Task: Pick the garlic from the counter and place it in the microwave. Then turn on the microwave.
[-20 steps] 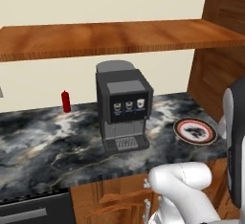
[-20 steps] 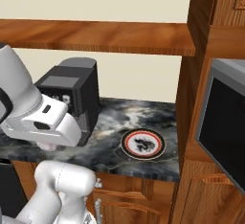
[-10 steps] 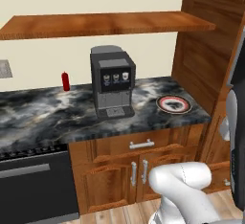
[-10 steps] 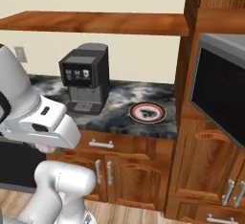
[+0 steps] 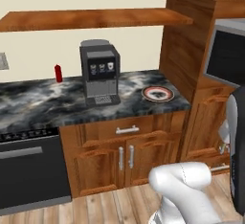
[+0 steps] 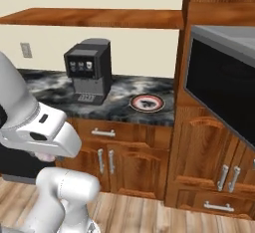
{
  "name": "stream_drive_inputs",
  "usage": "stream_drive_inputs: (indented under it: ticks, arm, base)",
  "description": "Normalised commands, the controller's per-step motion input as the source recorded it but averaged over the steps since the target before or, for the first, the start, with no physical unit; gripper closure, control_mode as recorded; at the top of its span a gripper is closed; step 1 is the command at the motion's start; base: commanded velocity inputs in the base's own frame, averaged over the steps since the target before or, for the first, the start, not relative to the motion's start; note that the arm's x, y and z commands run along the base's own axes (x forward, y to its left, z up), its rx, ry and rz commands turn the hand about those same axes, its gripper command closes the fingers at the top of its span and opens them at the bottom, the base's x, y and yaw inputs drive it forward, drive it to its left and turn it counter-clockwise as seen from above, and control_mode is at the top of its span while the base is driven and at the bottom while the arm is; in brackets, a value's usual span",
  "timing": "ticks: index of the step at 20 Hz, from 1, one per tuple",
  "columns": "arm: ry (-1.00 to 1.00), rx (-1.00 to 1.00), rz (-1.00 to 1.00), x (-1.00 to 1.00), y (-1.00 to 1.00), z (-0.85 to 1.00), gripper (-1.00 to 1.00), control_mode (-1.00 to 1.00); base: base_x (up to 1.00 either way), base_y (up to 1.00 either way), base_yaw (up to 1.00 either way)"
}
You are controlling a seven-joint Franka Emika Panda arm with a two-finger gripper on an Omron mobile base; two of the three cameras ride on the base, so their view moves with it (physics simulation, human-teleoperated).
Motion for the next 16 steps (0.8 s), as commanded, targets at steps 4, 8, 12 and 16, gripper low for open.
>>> stream_drive_inputs:
  ticks: [4, 8, 12, 16]
  arm:
    - [0.0, 0.0, 0.0, 0.0, 0.0, 0.0, 1.0, 1.0]
    - [0.0, 0.0, 0.0, 0.0, 0.0, 0.0, 1.0, 1.0]
    - [0.0, 0.0, 0.0, 0.0, 0.0, 0.0, 1.0, 1.0]
    - [0.0, 0.0, 0.0, 0.0, 0.0, 0.0, 1.0, 1.0]
  base:
    - [-0.11, -0.63, 0.0]
    - [0.0, -0.59, 0.0]
    - [0.0, -0.73, 0.0]
    - [0.0, -0.74, 0.01]
